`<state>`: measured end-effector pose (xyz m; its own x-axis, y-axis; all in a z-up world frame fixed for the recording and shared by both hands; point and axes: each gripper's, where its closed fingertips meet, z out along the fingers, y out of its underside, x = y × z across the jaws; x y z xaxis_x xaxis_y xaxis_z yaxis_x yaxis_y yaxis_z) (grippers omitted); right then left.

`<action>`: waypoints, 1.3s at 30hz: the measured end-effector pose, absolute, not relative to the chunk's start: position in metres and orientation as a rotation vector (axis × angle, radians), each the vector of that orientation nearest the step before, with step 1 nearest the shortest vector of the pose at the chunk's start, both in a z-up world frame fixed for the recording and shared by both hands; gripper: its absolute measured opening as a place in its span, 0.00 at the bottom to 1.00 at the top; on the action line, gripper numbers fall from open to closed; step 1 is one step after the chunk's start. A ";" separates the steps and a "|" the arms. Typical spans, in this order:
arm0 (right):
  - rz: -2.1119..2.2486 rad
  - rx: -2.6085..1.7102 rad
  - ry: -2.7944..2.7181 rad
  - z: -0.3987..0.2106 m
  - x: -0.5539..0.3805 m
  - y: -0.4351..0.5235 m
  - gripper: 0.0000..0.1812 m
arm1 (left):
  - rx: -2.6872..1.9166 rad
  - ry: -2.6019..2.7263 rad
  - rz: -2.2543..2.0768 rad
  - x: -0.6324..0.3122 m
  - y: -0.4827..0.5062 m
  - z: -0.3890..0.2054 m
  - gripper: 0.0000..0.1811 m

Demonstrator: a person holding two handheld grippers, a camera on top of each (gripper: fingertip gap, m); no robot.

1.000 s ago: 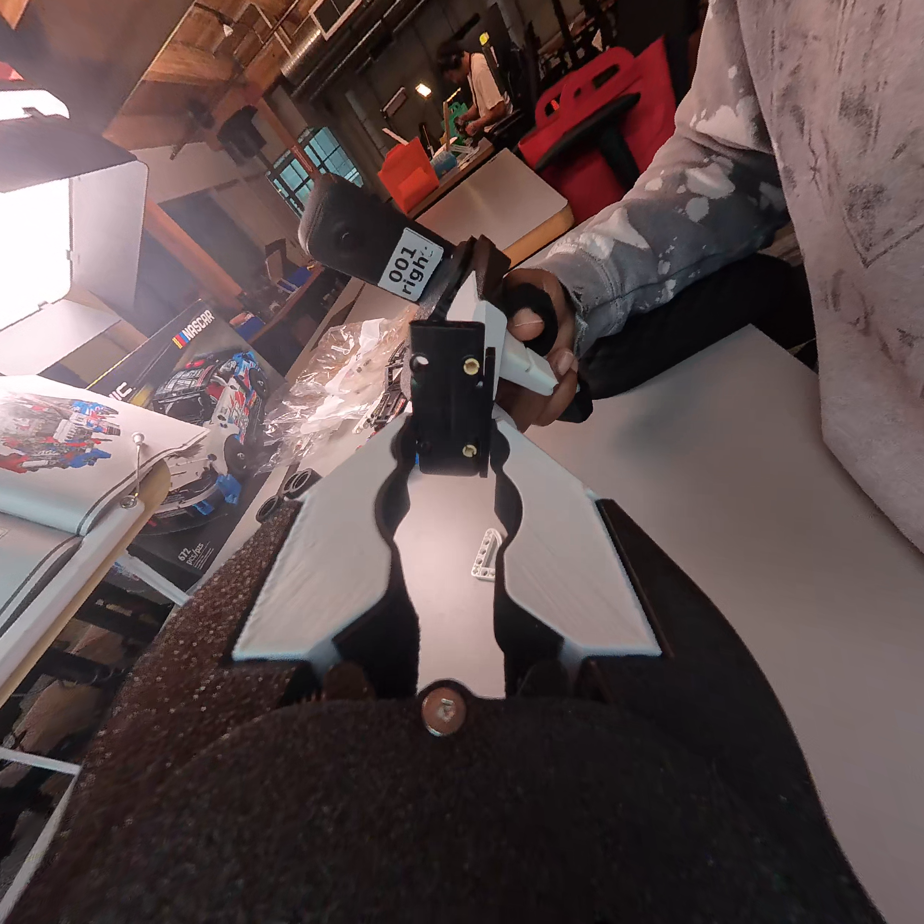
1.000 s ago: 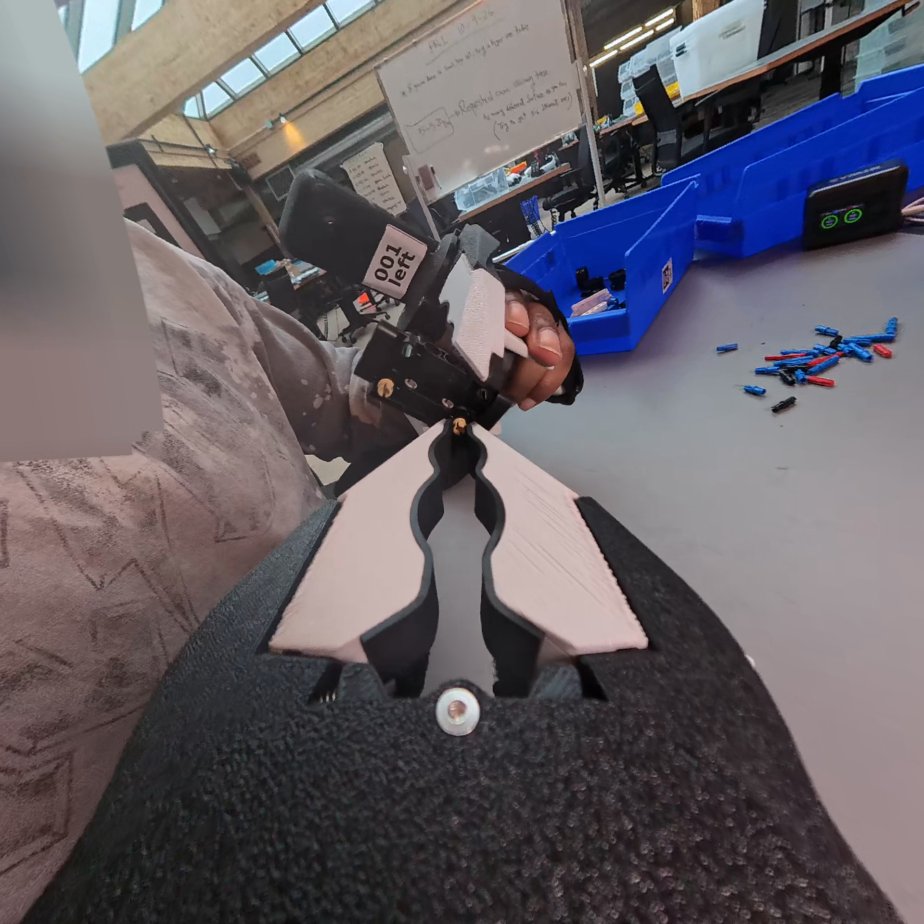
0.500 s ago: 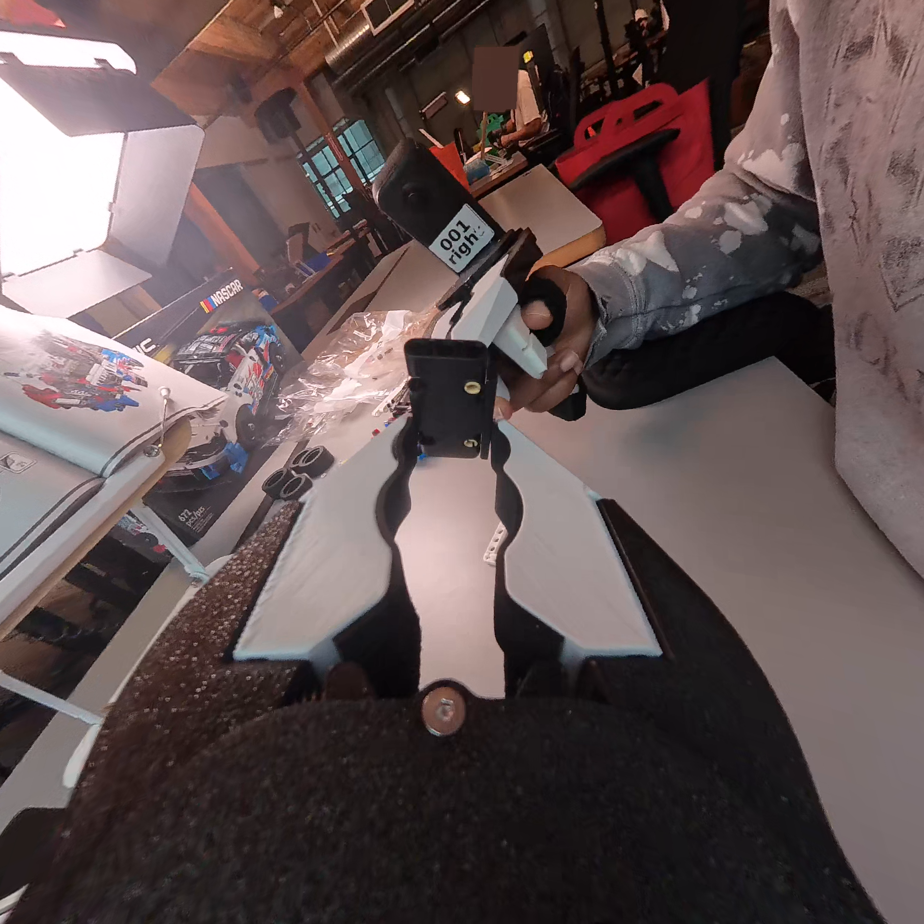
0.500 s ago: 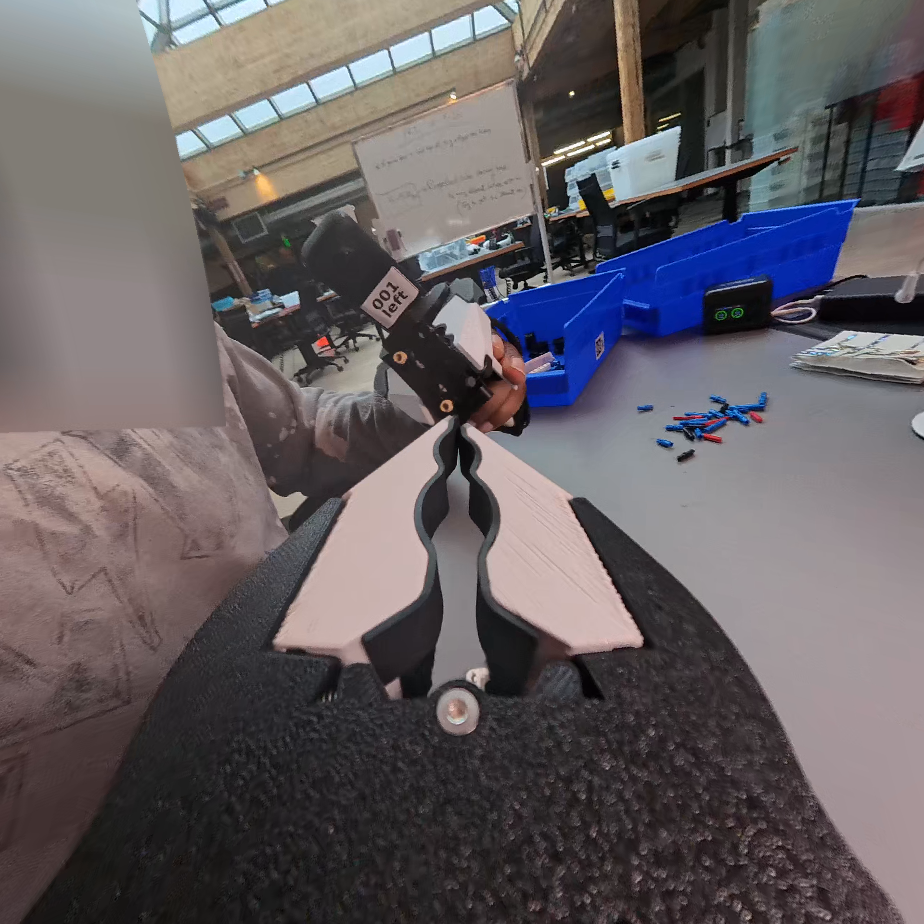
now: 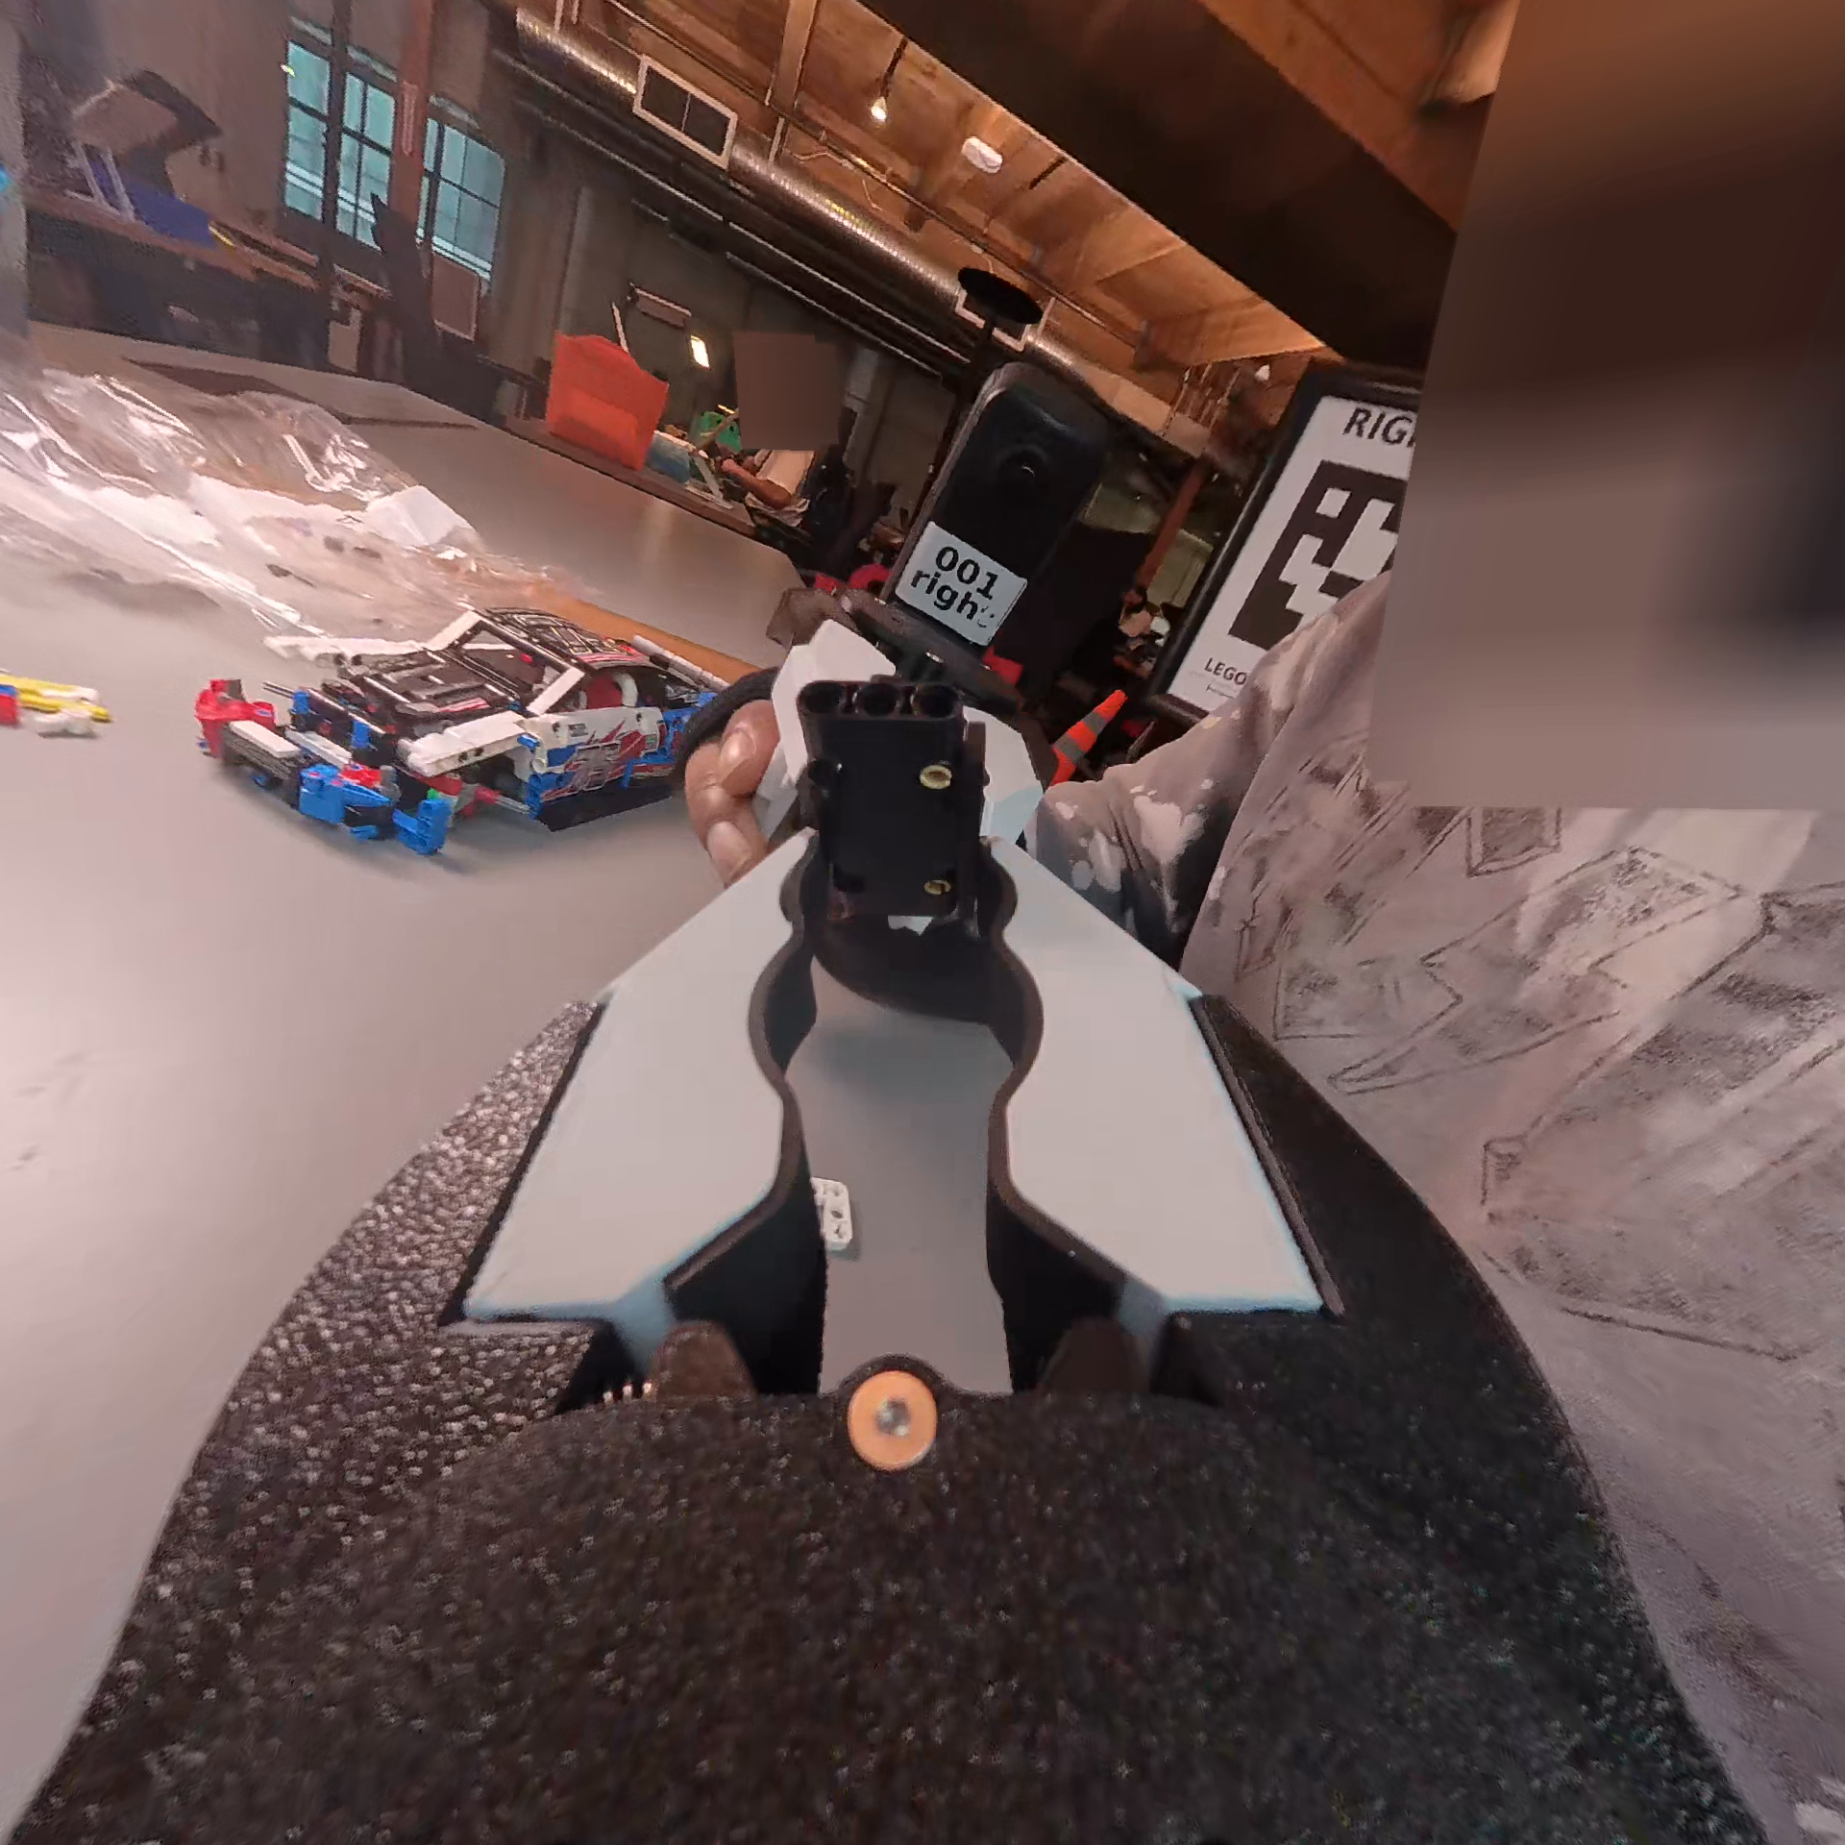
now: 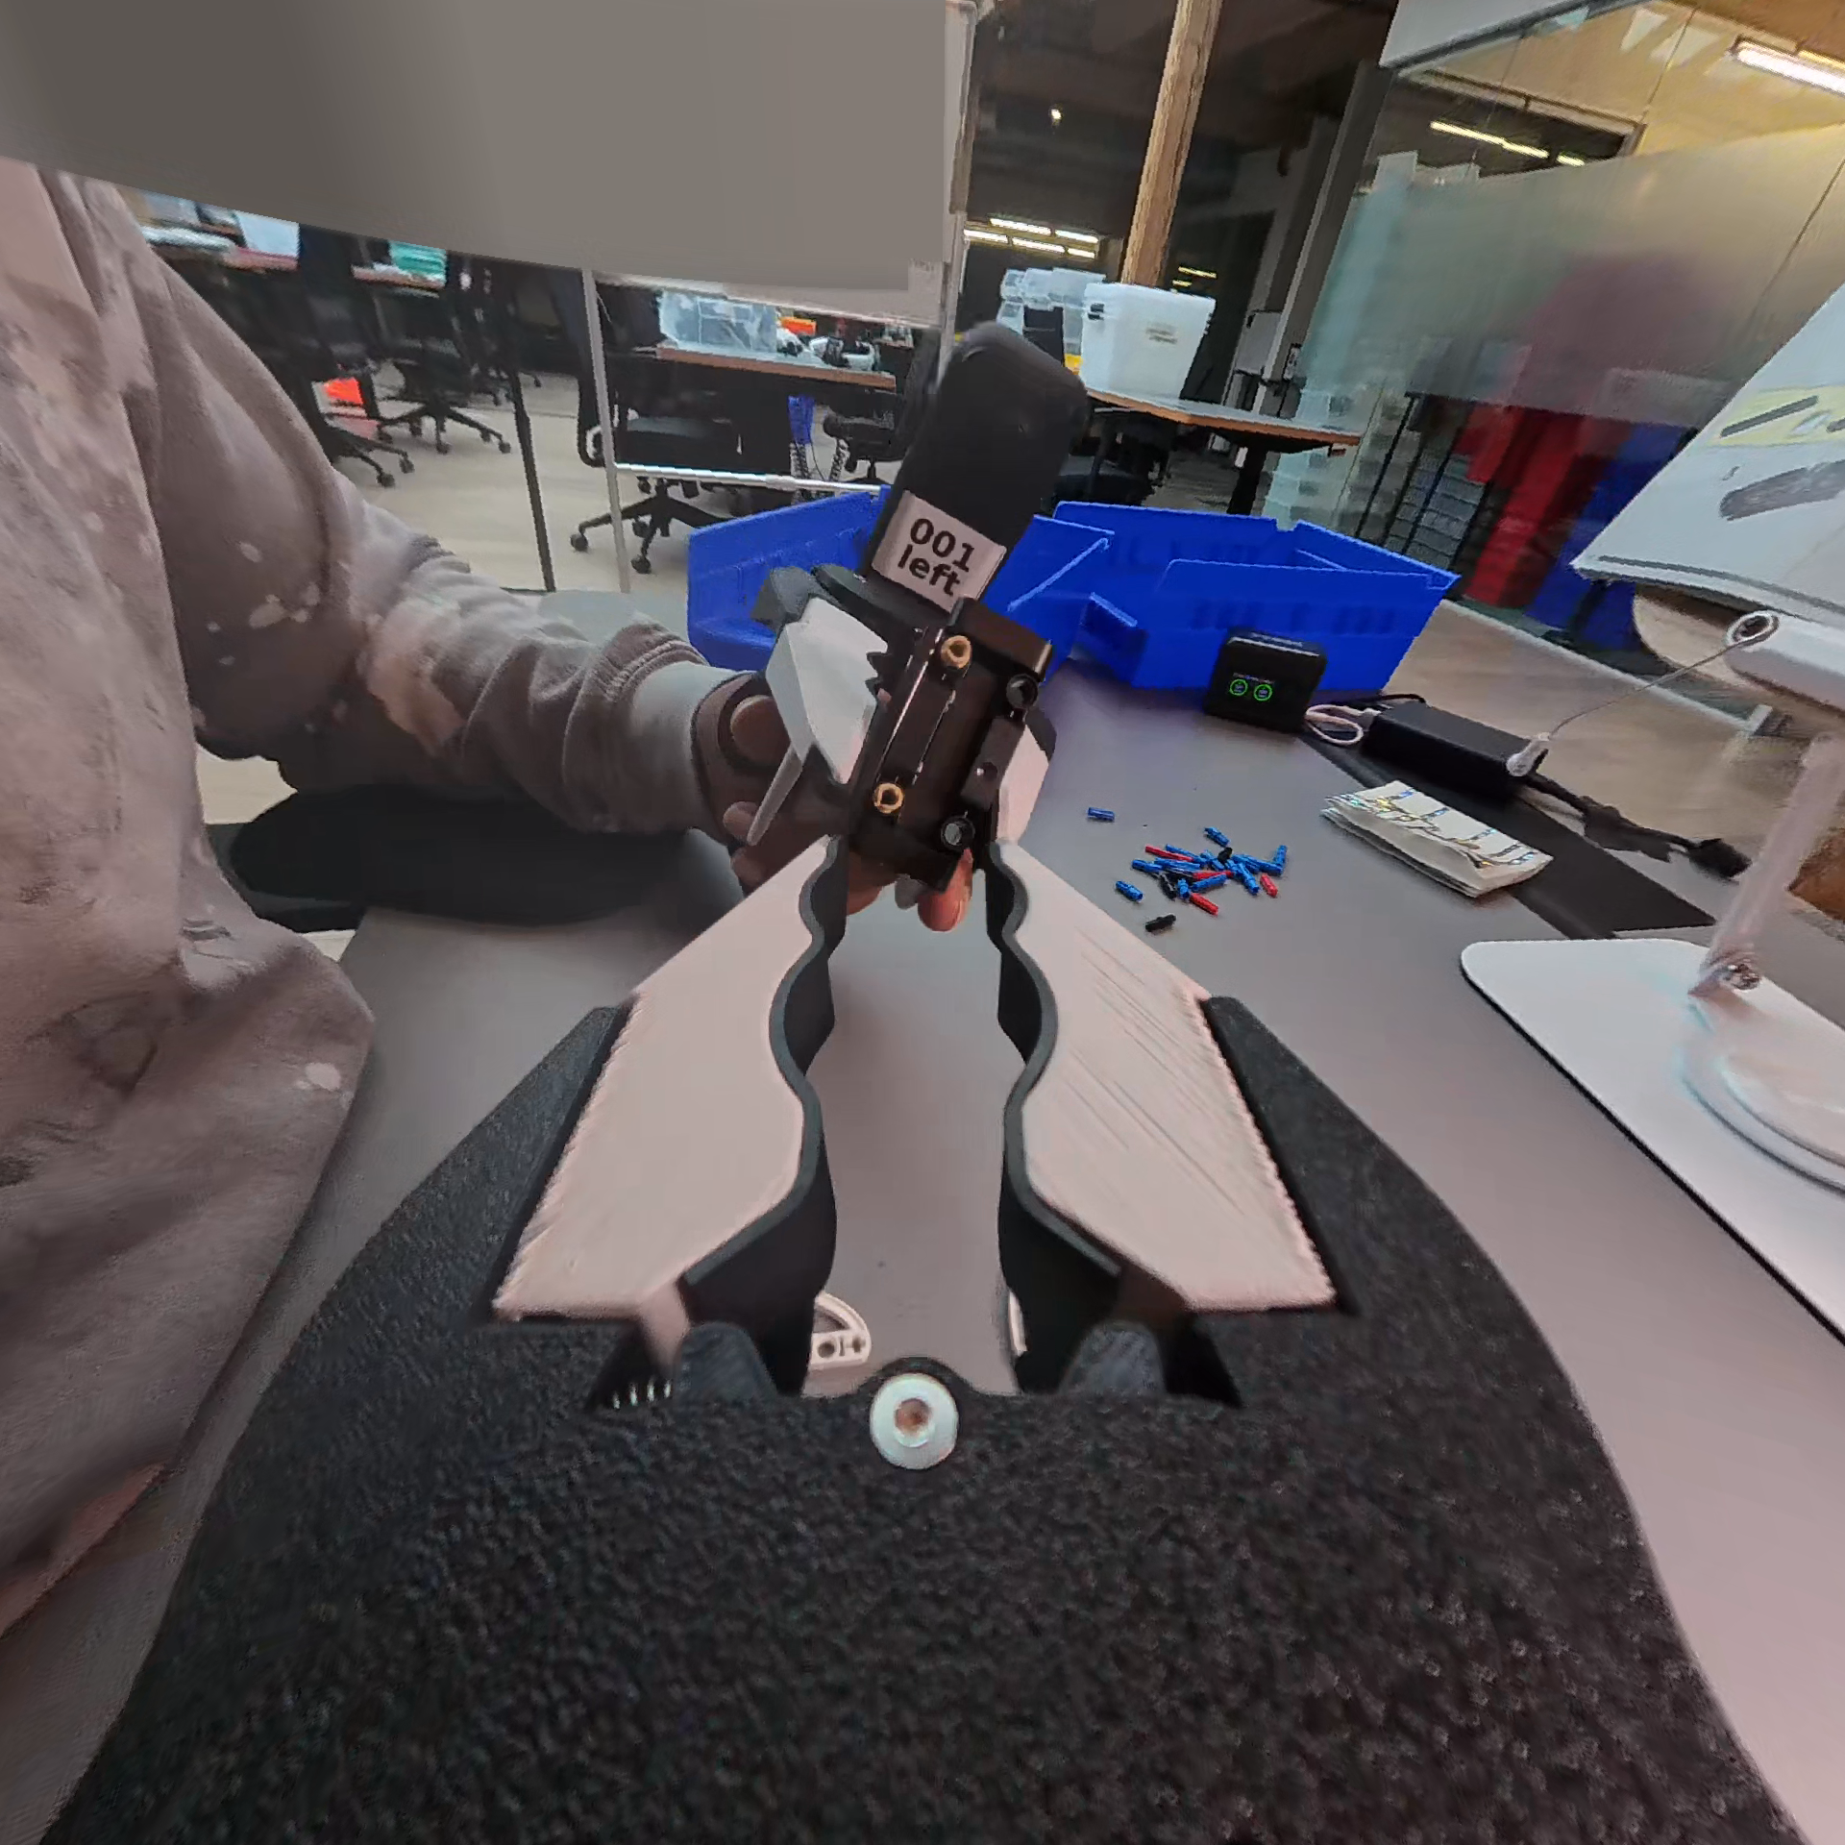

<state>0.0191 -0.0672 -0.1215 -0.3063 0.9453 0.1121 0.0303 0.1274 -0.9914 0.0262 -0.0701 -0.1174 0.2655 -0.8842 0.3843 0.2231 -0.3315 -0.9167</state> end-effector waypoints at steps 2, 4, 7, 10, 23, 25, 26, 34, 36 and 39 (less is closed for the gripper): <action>1.321 -0.988 -1.519 -0.120 0.020 -0.066 0.15 | -1.496 0.600 -1.385 0.026 -0.068 -0.120 0.15; 1.349 -1.007 -1.500 -0.118 0.022 -0.061 0.15 | -1.532 0.568 -1.422 0.026 -0.065 -0.124 0.15; 1.438 -1.073 -1.447 -0.114 0.023 -0.053 0.11 | -1.638 0.582 -1.347 0.028 -0.059 -0.141 0.15; 1.529 -1.129 -1.411 -0.113 0.022 -0.051 0.10 | -1.726 0.629 -1.279 0.035 -0.059 -0.157 0.15; 1.593 -1.157 -1.546 -0.131 0.021 -0.070 0.04 | -1.772 0.774 -1.120 0.045 -0.065 -0.169 0.15; 1.596 -1.157 -1.553 -0.132 0.022 -0.071 0.04 | -1.775 0.786 -1.107 0.046 -0.066 -0.170 0.15; 1.598 -1.156 -1.557 -0.132 0.022 -0.072 0.04 | -1.775 0.793 -1.104 0.046 -0.066 -0.170 0.15; 1.666 -1.149 -1.563 -0.131 0.024 -0.076 0.02 | -1.746 0.831 -1.114 0.050 -0.072 -0.167 0.15; 1.670 -1.141 -1.571 -0.130 0.025 -0.078 0.03 | -1.743 0.848 -1.106 0.051 -0.074 -0.167 0.15; 1.662 -1.129 -1.586 -0.132 0.025 -0.081 0.03 | -1.744 0.863 -1.102 0.053 -0.075 -0.168 0.15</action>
<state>0.0247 -0.0812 -0.1317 -0.4785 0.8584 -0.1851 0.1445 -0.1310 -0.9808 0.0529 -0.0753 -0.1677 0.3663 -0.8746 0.3177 -0.0990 -0.3761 -0.9213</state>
